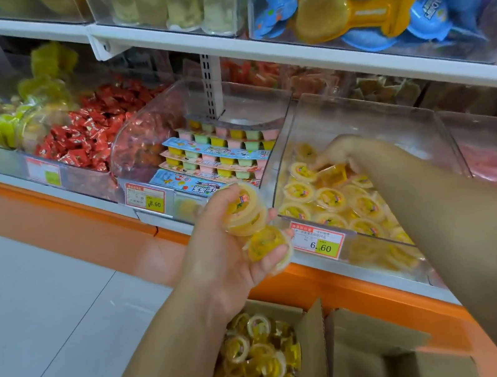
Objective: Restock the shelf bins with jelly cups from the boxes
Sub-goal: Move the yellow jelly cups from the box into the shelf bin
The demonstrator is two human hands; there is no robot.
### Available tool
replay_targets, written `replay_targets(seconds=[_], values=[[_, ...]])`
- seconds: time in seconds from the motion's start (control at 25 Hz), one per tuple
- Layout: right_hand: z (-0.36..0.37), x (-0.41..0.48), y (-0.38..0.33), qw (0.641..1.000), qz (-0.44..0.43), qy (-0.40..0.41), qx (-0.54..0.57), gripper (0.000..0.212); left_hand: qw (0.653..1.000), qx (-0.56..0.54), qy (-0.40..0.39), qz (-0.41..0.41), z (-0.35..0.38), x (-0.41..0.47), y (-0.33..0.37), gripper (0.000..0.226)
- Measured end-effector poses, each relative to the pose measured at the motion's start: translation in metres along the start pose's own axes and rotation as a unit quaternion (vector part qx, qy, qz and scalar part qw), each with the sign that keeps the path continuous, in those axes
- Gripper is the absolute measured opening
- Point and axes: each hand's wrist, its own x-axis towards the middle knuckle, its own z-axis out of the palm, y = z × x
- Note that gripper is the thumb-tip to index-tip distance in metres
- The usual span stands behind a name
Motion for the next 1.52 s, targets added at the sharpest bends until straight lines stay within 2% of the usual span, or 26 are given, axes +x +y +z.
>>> replay_targets(seconds=[0.08,0.16,0.2,0.28,0.52,0.64,0.8,0.88,0.96,1.0,1.12,1.16,1.2,1.32,1.44,1.52], values=[[-0.008,0.001,0.008,0.993,-0.026,0.07,0.088,0.019,1.0,-0.005,-0.003,-0.004,0.0,0.001,-0.001,0.056],[-0.017,0.005,0.017,0.965,-0.076,0.196,0.155,0.015,1.0,-0.006,-0.004,-0.013,-0.001,0.002,0.0,0.054],[-0.02,0.008,0.021,0.95,-0.1,0.25,0.158,0.019,1.0,-0.007,-0.007,-0.016,-0.002,0.002,0.0,0.05],[-0.012,0.007,0.028,0.934,-0.144,0.29,0.149,0.022,1.0,-0.011,-0.01,-0.018,-0.002,0.002,0.001,0.042],[0.02,0.015,0.045,0.953,-0.171,0.244,0.06,0.022,1.0,-0.012,-0.022,-0.016,-0.003,-0.002,0.0,0.038],[0.008,0.012,0.048,0.963,-0.156,0.21,0.067,0.031,1.0,-0.008,-0.024,-0.014,-0.005,-0.003,0.001,0.038],[0.009,0.005,0.049,0.968,-0.157,0.187,0.062,0.028,0.999,0.0,-0.034,-0.019,-0.003,-0.006,0.003,0.039],[0.01,-0.007,0.044,0.958,-0.178,0.223,0.017,0.02,0.999,0.014,-0.041,-0.019,-0.002,-0.008,0.002,0.051],[0.011,-0.036,0.037,0.936,-0.249,0.248,0.007,0.012,0.998,0.04,-0.048,-0.032,0.0,-0.009,0.002,0.054],[0.014,-0.057,0.034,0.931,-0.298,0.211,0.026,0.009,0.996,0.055,-0.057,-0.044,0.002,-0.01,0.002,0.051],[0.03,-0.13,0.027,0.911,-0.408,-0.052,0.021,0.021,0.988,0.107,-0.085,-0.069,0.007,-0.013,0.002,0.051],[0.036,-0.145,0.027,0.902,-0.419,-0.101,-0.001,0.028,0.986,0.124,-0.092,-0.068,0.009,-0.013,0.001,0.056],[0.04,-0.156,0.028,0.899,-0.421,-0.116,-0.013,0.033,0.984,0.138,-0.095,-0.066,0.011,-0.014,0.0,0.061],[0.043,-0.161,0.031,0.911,-0.406,-0.073,0.015,0.041,0.979,0.18,-0.083,-0.049,0.016,-0.016,-0.002,0.071],[0.037,-0.154,0.032,0.916,-0.376,-0.063,0.125,0.012,0.977,0.199,-0.072,-0.039,0.015,-0.016,-0.004,0.077],[0.02,-0.135,0.035,0.919,-0.329,0.0,0.218,0.005,0.983,0.164,-0.068,-0.046,0.013,-0.015,-0.002,0.075]])
